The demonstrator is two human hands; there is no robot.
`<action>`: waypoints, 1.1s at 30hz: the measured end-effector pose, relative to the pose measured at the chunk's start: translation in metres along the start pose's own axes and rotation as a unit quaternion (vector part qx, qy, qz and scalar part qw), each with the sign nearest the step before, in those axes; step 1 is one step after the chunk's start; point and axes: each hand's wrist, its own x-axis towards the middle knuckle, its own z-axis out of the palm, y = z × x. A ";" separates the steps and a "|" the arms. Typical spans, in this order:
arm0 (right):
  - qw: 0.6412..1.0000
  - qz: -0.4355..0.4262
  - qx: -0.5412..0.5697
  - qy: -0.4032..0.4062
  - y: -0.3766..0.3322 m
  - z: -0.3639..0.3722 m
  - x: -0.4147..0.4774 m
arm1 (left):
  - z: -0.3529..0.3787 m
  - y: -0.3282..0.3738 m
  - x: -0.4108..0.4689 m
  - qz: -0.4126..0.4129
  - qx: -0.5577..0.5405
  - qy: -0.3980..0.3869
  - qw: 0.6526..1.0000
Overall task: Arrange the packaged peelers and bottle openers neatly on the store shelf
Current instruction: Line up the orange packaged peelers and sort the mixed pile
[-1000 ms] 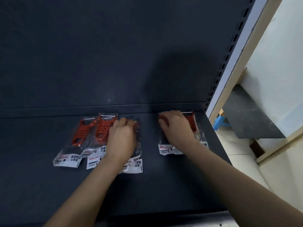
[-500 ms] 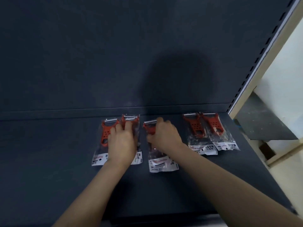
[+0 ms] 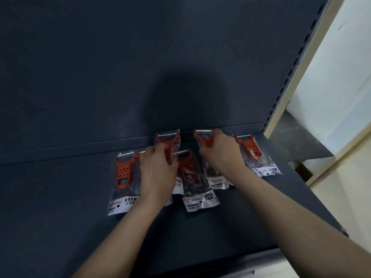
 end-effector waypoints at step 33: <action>0.994 -0.013 -0.051 -0.092 0.139 -0.042 0.051 | 0.130 0.102 -0.012 0.016 -0.018 -0.121 0.992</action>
